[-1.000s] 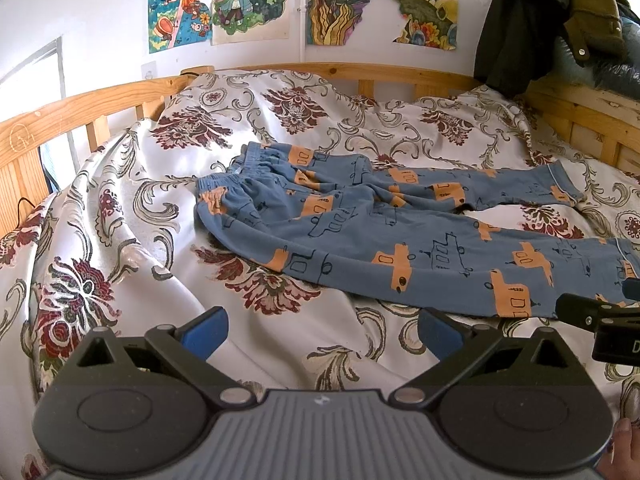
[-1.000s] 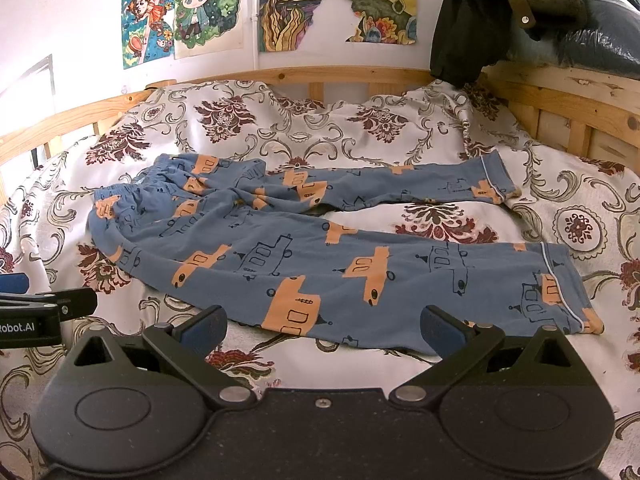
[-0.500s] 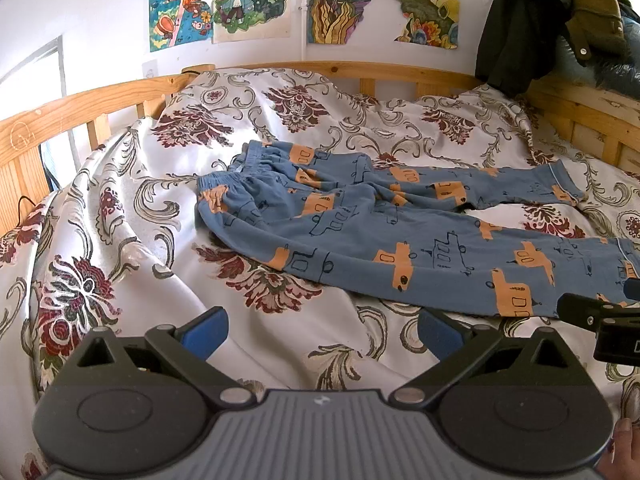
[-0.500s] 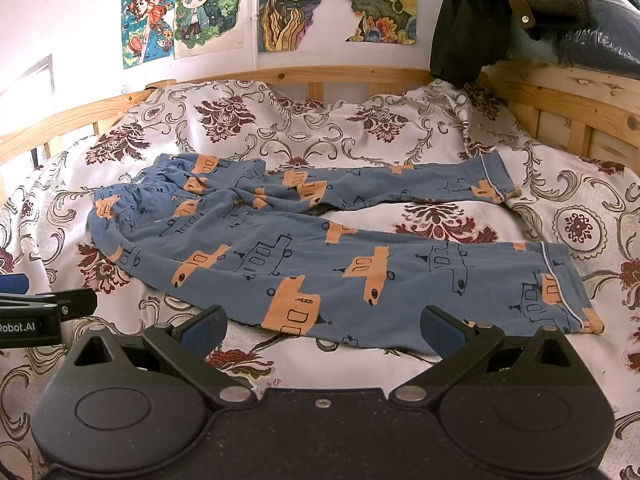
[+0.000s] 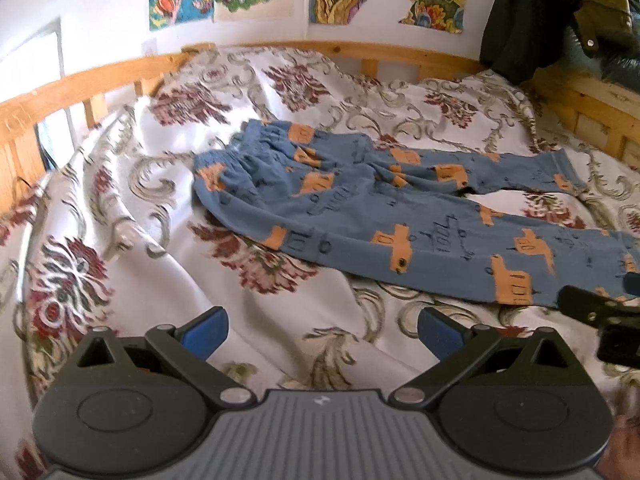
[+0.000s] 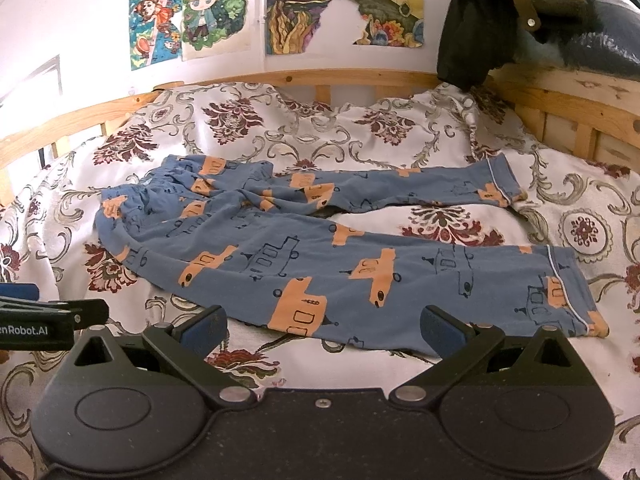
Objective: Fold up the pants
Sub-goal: 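Reach both tools down to the pant leg cuffs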
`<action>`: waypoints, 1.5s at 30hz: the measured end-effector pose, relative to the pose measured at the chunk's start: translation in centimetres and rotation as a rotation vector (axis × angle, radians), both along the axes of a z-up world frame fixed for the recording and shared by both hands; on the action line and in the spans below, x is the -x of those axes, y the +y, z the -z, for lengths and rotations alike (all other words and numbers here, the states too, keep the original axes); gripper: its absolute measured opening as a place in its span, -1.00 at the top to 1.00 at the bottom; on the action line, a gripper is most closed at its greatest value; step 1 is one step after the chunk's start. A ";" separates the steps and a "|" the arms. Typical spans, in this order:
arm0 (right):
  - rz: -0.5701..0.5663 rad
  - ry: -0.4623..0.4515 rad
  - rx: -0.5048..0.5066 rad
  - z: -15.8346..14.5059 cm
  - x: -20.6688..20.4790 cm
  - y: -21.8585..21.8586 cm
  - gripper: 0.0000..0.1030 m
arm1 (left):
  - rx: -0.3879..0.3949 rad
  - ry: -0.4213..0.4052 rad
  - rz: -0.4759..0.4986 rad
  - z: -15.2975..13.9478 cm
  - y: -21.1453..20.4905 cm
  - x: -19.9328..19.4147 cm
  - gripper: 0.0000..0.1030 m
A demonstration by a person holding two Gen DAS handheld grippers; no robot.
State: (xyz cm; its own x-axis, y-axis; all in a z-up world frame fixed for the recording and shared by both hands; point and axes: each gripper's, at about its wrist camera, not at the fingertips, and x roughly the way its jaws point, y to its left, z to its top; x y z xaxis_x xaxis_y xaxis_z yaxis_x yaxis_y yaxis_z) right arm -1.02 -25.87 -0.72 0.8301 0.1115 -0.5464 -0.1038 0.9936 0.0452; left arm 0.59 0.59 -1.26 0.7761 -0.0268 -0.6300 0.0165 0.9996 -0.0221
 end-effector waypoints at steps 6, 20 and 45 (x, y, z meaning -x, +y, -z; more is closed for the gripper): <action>-0.138 -0.076 -0.022 -2.6 -1.2 -1.5 -0.99 | 0.156 0.017 0.003 -2.4 2.1 -1.1 -1.00; -0.366 0.223 0.028 -20.8 -19.4 -4.7 -0.99 | 0.482 -0.017 0.024 -10.9 6.4 -14.6 -1.00; -0.784 0.299 0.068 0.1 -46.3 -8.0 -0.95 | -0.175 0.314 0.773 -1.0 -4.6 -46.0 -1.00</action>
State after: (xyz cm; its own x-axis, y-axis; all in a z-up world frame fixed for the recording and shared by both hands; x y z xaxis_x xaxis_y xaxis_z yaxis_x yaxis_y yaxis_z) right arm 45.31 -33.88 -0.84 0.3455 0.5541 -0.7574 -0.7580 0.6406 0.1228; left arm 46.59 -4.02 -0.27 0.3688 -0.3592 -0.8573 0.7148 0.6992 0.0145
